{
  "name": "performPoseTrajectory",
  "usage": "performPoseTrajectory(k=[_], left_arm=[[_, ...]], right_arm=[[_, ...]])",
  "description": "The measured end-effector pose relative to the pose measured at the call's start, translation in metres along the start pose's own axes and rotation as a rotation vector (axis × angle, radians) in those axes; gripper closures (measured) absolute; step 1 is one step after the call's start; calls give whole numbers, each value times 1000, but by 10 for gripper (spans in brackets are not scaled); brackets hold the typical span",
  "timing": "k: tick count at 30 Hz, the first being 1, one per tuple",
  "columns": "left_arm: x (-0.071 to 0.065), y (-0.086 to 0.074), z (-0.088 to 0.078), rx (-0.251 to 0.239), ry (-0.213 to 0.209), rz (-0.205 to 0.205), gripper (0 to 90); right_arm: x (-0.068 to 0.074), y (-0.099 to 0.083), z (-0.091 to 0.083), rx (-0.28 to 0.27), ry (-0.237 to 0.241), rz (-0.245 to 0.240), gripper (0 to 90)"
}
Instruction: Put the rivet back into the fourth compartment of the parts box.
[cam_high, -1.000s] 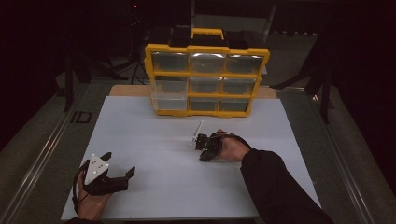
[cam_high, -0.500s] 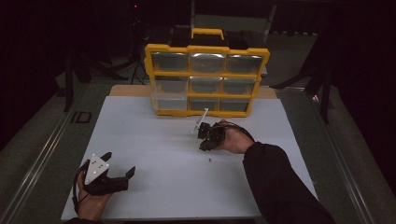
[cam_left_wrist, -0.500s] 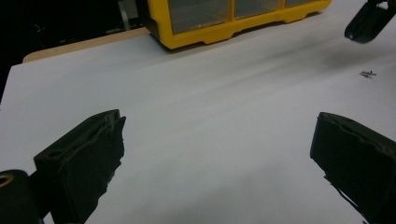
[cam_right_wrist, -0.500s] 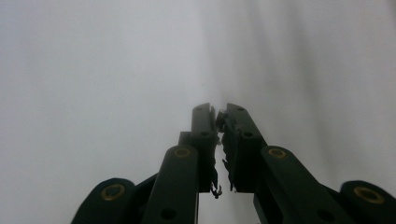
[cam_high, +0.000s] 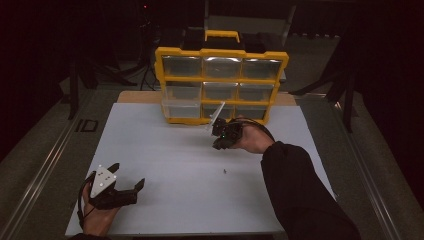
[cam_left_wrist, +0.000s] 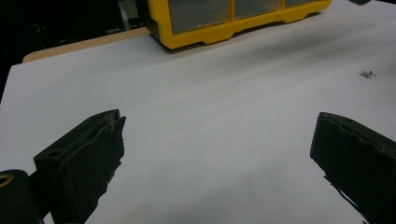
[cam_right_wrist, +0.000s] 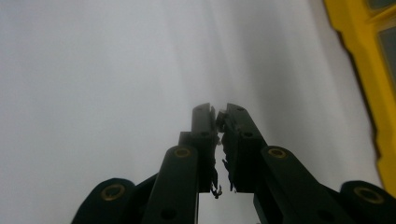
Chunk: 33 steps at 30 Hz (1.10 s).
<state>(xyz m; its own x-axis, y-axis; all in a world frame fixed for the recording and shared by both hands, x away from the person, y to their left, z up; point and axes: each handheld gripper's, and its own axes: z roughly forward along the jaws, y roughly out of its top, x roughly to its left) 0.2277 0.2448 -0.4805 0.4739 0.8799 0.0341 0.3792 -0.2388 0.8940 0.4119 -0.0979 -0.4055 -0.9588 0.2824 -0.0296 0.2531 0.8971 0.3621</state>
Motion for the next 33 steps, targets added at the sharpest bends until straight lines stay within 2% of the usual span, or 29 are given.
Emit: performPoseTrajectory(k=[9,18,22,28,29,33], left_arm=[[0,0,0,1,0,0,33],[0,0,0,-3,-1,-1,33],[0,0,0,-3,-1,-1,32],[0,0,0,-2,-2,1,33],[0,0,0,-2,-2,0,33],[0,0,0,-3,-3,-1,33]], right_arm=[[-11,9,-21,-29,-27,29,827],[-20,21,-44,-77,-63,4,828],[-22,28,-53,-90,-79,8,828],[-28,39,-67,-141,-102,11,828],[-30,40,-69,-158,-101,14,828],[-34,43,-71,-167,-105,22,828]])
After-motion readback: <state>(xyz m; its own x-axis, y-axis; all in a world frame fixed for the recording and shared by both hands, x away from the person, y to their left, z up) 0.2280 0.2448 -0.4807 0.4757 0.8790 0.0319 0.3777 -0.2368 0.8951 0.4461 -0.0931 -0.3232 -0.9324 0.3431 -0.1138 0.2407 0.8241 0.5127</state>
